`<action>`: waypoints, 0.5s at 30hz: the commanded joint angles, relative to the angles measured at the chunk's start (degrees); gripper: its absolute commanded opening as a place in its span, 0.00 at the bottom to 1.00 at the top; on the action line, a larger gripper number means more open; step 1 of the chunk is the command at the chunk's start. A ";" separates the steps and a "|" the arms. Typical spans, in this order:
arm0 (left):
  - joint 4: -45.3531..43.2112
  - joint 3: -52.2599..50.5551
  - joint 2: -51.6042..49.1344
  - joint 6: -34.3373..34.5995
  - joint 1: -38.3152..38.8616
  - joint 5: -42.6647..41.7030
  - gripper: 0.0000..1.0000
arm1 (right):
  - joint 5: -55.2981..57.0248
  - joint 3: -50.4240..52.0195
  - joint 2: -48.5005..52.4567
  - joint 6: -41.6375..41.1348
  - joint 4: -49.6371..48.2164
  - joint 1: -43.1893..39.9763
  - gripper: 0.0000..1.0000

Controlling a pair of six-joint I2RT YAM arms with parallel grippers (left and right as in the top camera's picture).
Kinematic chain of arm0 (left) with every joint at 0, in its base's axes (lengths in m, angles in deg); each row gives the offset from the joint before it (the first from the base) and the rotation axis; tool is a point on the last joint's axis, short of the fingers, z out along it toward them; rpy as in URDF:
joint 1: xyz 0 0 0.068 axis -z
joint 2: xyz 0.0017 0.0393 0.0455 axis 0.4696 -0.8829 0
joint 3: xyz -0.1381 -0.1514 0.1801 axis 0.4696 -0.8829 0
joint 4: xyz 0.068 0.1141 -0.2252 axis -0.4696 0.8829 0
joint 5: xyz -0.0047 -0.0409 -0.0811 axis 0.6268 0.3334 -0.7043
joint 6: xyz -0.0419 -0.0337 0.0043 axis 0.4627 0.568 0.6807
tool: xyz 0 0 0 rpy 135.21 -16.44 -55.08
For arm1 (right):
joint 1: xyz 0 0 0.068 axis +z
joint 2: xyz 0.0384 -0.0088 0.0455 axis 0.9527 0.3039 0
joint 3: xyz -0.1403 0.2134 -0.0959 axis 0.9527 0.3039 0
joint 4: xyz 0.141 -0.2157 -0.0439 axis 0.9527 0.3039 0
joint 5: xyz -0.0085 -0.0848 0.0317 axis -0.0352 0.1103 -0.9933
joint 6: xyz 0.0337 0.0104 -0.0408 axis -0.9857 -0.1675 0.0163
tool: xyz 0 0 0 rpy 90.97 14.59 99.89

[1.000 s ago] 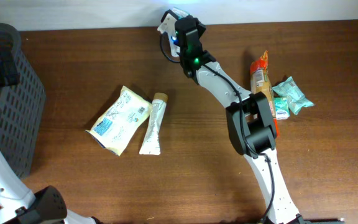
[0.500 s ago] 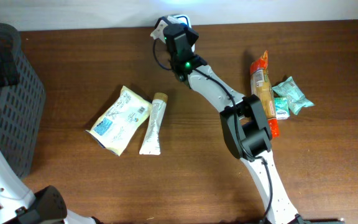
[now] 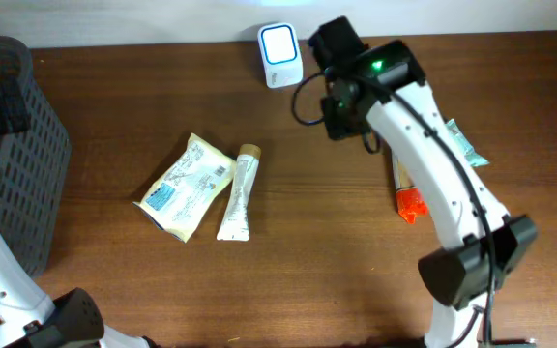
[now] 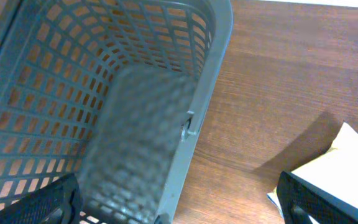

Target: Scan the item barcode

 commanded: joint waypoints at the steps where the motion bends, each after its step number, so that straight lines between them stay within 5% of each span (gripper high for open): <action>1: -0.04 0.11 0.20 0.76 -0.37 -0.22 0.99 | -5.18 2.97 3.54 -4.66 0.37 -3.15 0.04; 15: -0.04 0.11 0.20 0.76 -0.37 -0.22 0.99 | -5.35 30.75 5.99 -5.07 -12.35 -11.89 0.04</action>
